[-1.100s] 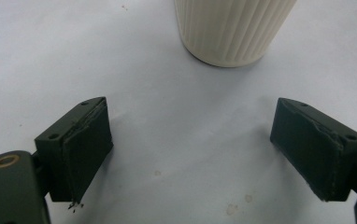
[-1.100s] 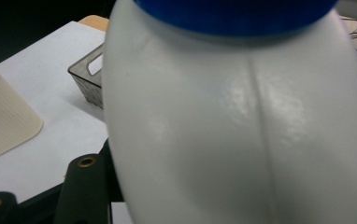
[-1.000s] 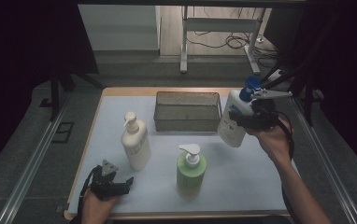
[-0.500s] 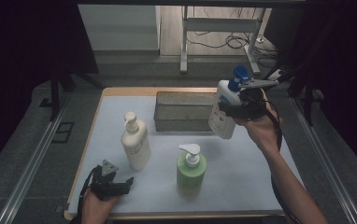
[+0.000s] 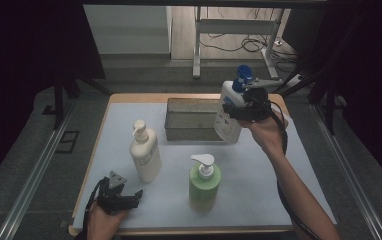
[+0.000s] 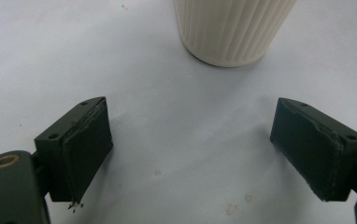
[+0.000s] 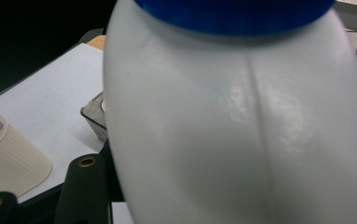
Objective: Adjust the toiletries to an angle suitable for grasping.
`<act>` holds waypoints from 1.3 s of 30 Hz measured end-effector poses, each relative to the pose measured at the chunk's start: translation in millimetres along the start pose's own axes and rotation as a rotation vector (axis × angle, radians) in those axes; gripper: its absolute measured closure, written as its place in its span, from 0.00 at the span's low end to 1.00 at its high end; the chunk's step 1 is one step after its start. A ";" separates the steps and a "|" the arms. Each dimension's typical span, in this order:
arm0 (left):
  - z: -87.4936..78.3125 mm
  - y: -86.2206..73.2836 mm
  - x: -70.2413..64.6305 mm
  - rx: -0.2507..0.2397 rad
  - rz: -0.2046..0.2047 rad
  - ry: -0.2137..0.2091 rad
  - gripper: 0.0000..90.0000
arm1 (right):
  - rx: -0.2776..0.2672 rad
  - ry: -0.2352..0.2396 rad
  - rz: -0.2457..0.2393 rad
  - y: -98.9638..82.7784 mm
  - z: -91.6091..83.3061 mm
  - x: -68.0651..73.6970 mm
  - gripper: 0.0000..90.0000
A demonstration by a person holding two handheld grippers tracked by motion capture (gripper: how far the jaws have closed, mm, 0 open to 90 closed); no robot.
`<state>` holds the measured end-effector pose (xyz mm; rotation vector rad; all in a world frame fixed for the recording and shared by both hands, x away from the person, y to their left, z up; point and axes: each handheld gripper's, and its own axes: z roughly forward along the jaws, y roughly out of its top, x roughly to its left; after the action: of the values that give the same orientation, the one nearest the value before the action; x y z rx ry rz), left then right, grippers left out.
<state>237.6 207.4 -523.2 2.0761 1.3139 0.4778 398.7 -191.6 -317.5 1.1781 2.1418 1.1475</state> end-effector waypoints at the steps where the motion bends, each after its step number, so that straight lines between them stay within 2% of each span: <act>1: 0.0 0.0 0.0 0.000 0.000 0.000 0.14 | 0.002 0.001 -0.001 2.7 3.9 2.7 0.45; 15: 0.1 0.0 0.0 -0.001 0.000 0.000 0.14 | -0.017 0.006 -0.010 26.3 31.1 19.2 0.45; 39: 0.1 0.1 0.0 -0.001 -0.002 -0.001 0.14 | -0.029 -0.014 0.018 46.4 84.8 30.9 0.45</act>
<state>237.7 207.3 -523.3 2.0743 1.3147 0.4766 462.8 -113.4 -326.2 1.1913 2.1016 1.1702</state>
